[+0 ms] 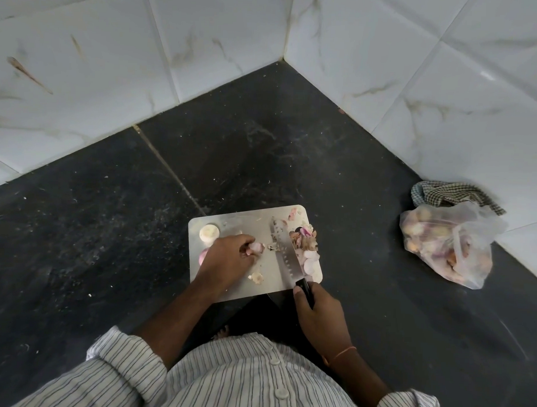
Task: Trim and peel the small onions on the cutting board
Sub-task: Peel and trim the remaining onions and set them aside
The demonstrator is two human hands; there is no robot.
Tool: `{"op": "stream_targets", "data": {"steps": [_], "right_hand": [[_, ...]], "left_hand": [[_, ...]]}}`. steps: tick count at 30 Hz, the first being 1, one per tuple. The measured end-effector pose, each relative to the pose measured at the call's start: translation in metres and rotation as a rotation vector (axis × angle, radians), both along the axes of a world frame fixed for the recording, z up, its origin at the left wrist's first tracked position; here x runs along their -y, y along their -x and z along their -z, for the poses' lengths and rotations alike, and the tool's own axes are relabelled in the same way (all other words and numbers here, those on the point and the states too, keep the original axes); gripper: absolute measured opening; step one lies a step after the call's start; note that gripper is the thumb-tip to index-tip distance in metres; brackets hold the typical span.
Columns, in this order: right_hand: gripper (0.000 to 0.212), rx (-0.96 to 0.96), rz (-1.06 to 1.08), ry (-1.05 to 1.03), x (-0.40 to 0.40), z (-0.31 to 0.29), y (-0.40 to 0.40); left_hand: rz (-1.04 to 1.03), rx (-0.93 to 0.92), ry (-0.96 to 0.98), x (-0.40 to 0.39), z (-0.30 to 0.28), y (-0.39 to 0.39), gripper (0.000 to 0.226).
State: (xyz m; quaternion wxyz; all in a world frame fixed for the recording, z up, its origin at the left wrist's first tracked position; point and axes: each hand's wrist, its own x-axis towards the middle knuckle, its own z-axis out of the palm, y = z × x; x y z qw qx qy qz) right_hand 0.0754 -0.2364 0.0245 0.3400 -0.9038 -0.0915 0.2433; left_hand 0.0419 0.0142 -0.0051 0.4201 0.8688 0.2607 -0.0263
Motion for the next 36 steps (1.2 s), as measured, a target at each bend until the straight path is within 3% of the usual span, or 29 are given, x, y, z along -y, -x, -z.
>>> {"op": "stream_targets", "data": {"steps": [7, 20, 25, 36], "right_hand": [[0.024, 0.044, -0.08, -0.031, -0.009, 0.002, 0.006], [0.022, 0.081, -0.151, 0.021, -0.007, 0.008, -0.001], [0.023, 0.084, -0.157, 0.008, -0.004, 0.007, -0.002], [0.022, 0.173, -0.238, 0.027, 0.001, 0.003, -0.007]], "left_hand": [[-0.018, 0.07, -0.03, 0.006, -0.008, -0.008, 0.04], [-0.053, 0.001, -0.084, 0.009, -0.007, -0.008, 0.049], [-0.038, 0.04, -0.065, 0.011, -0.007, -0.006, 0.035], [-0.037, 0.058, -0.03, 0.008, -0.007, -0.008, 0.03]]}}
